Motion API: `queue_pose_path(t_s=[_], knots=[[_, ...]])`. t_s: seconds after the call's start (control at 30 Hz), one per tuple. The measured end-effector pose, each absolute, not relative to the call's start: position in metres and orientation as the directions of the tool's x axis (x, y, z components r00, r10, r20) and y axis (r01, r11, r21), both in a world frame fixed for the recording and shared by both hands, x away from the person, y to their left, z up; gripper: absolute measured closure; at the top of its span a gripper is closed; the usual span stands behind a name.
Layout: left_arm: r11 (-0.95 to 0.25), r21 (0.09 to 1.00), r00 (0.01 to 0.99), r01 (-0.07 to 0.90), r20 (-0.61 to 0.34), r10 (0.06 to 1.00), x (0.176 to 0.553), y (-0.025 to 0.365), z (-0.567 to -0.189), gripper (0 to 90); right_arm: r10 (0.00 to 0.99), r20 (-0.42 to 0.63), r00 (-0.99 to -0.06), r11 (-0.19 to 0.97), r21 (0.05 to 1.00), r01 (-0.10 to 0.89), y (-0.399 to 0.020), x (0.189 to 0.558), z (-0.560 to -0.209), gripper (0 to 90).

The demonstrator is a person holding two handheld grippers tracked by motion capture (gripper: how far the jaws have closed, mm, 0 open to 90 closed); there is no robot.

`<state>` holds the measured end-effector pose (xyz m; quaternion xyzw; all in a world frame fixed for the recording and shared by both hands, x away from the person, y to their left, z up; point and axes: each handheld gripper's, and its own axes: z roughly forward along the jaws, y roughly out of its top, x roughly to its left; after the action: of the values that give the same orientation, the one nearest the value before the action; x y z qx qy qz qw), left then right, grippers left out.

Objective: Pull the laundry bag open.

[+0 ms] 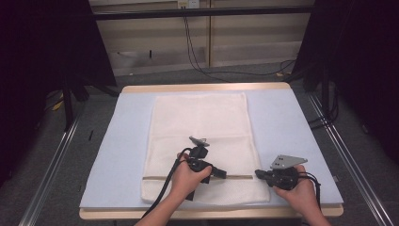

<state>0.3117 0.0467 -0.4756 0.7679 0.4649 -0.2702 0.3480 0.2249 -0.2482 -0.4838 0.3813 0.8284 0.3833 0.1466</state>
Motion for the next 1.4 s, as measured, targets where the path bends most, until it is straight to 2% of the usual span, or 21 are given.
queue_pose_path(t_s=[0.4,1.4], knots=[[-0.313,0.277,0.408,0.909,-0.747,0.525,0.312,0.077,-0.475,87.5,0.747,0.048,-0.663,0.416,0.744,0.523,-0.248,0.225,-0.483,90.0],[-0.294,0.270,0.393,0.917,-0.741,0.545,0.312,0.103,-0.473,87.5,0.747,0.051,-0.662,0.417,0.741,0.527,-0.248,0.225,-0.483,90.0]])
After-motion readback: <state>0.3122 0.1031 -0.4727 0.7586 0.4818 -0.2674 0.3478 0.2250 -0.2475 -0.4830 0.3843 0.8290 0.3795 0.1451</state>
